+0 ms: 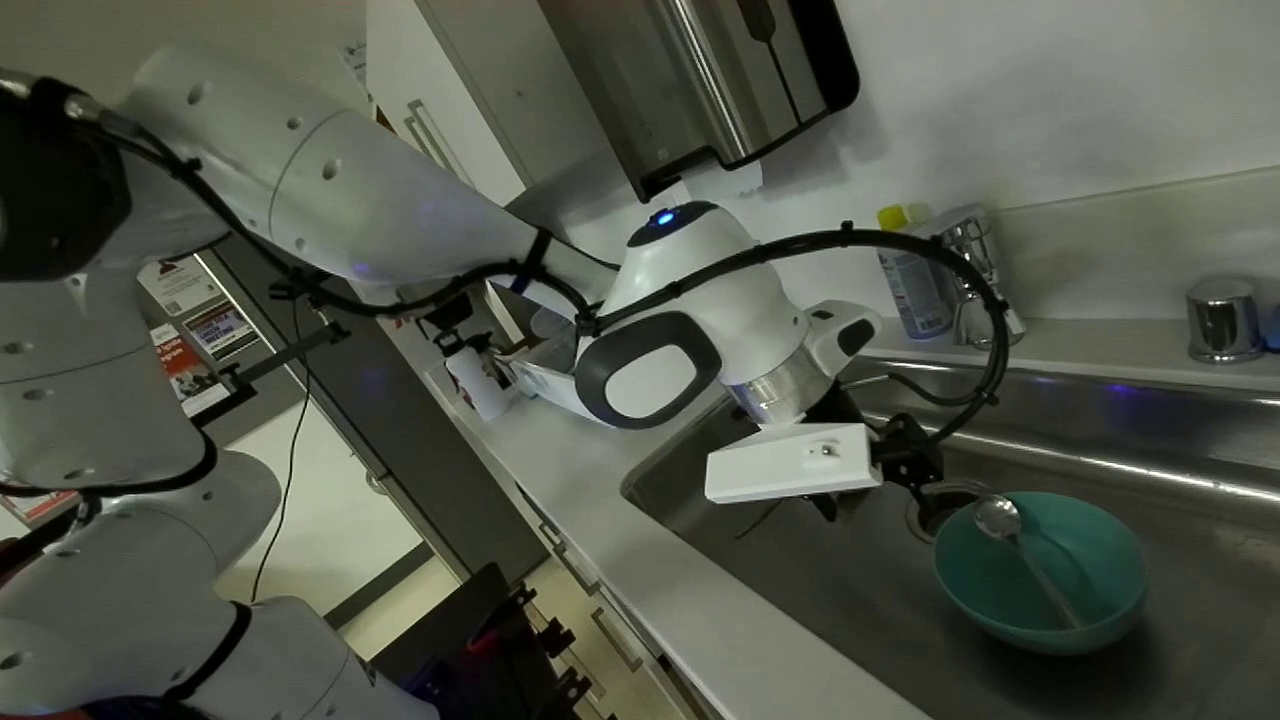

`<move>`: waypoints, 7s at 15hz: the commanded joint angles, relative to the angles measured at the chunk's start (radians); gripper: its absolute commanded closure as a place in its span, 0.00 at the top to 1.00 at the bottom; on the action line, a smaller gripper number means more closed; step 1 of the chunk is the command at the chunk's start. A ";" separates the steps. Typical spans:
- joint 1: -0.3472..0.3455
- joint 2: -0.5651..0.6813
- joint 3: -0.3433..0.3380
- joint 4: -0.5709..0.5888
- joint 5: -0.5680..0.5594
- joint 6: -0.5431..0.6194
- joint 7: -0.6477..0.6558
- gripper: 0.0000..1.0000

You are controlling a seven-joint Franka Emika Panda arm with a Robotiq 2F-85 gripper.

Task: Move the spoon from the bowl to the white plate

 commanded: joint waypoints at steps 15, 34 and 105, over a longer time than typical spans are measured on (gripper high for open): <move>-0.170 0.257 0.118 0.369 0.079 -0.221 -0.413 1.00; -0.249 0.451 0.210 0.545 0.246 -0.205 -0.671 1.00; -0.821 0.192 0.827 -0.069 0.186 0.052 -0.597 0.02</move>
